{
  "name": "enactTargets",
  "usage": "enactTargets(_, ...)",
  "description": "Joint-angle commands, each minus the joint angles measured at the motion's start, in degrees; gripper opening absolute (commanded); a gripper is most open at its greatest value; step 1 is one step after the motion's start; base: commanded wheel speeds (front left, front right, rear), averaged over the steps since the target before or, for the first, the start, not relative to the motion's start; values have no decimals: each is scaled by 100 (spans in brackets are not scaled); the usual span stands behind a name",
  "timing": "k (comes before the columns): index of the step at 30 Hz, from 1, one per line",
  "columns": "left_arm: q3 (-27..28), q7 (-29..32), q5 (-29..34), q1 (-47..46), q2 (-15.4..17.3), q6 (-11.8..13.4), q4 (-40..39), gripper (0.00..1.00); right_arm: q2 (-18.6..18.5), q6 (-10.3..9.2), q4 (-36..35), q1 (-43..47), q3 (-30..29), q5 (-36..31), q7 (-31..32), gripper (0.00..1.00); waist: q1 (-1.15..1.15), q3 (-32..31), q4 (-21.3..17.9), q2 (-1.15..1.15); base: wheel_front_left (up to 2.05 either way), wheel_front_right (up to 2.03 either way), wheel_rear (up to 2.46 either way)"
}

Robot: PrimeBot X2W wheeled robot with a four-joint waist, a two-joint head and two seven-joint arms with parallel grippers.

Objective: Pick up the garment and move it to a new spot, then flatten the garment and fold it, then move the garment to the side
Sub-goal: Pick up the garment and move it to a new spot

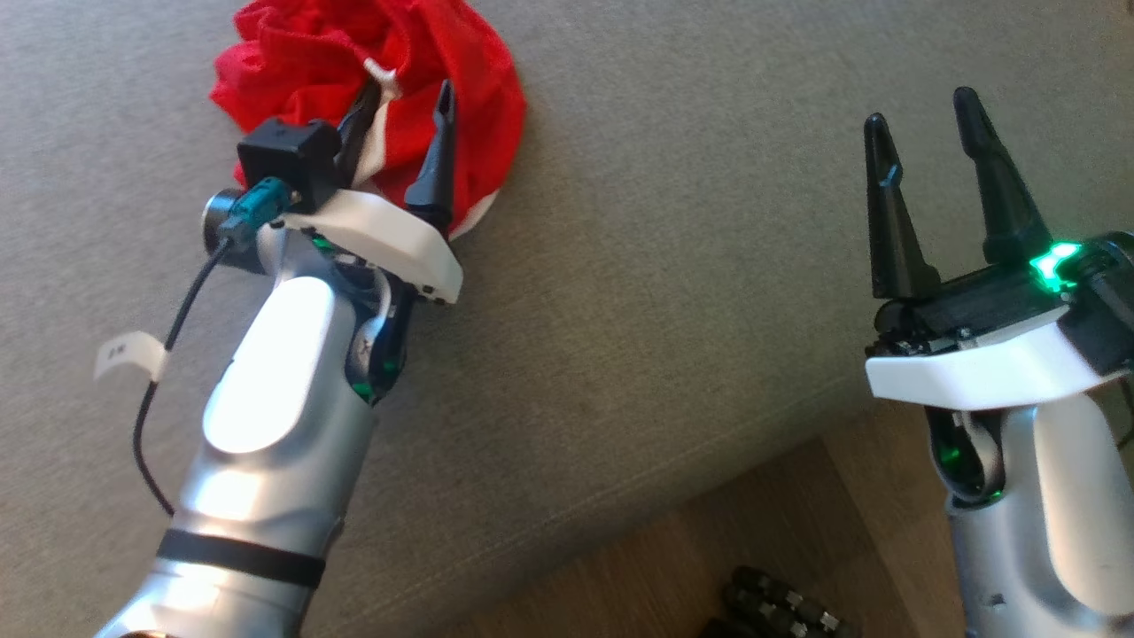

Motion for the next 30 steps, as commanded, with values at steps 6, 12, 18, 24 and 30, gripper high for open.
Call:
enactTargets(6, -131, -451, 57, 379, 66, 301, -923, 100, -20, -1, -150, 59, 288, -295, -37, 100, 0, -443, 720, 0, 0, 0, 0)
enactTargets(12, 6, -482, 354, 958, 160, 411, -1812, 100, -20, -1, -65, 168, 312, -503, -37, 100, 0, -715, 1243, 0, 0, 0, 0)
enactTargets(18, 432, -485, 752, 2005, 186, 550, -2748, 100, -20, -1, 129, 438, 338, -723, -37, 100, 0, -1199, 1707, 0, 0, 0, 0)
enactTargets(24, 900, -485, 961, 2940, 109, 672, -3435, 100, -20, -1, 95, 794, 180, -866, -37, 100, 0, -1602, 2006, 0, 0, 0, 0)
enactTargets(30, 1199, -486, 1025, 3690, 50, 821, -3806, 100, -20, -1, 162, 1217, 136, -971, -37, 100, 0, -1907, 2279, 0, 0, 0, 0)
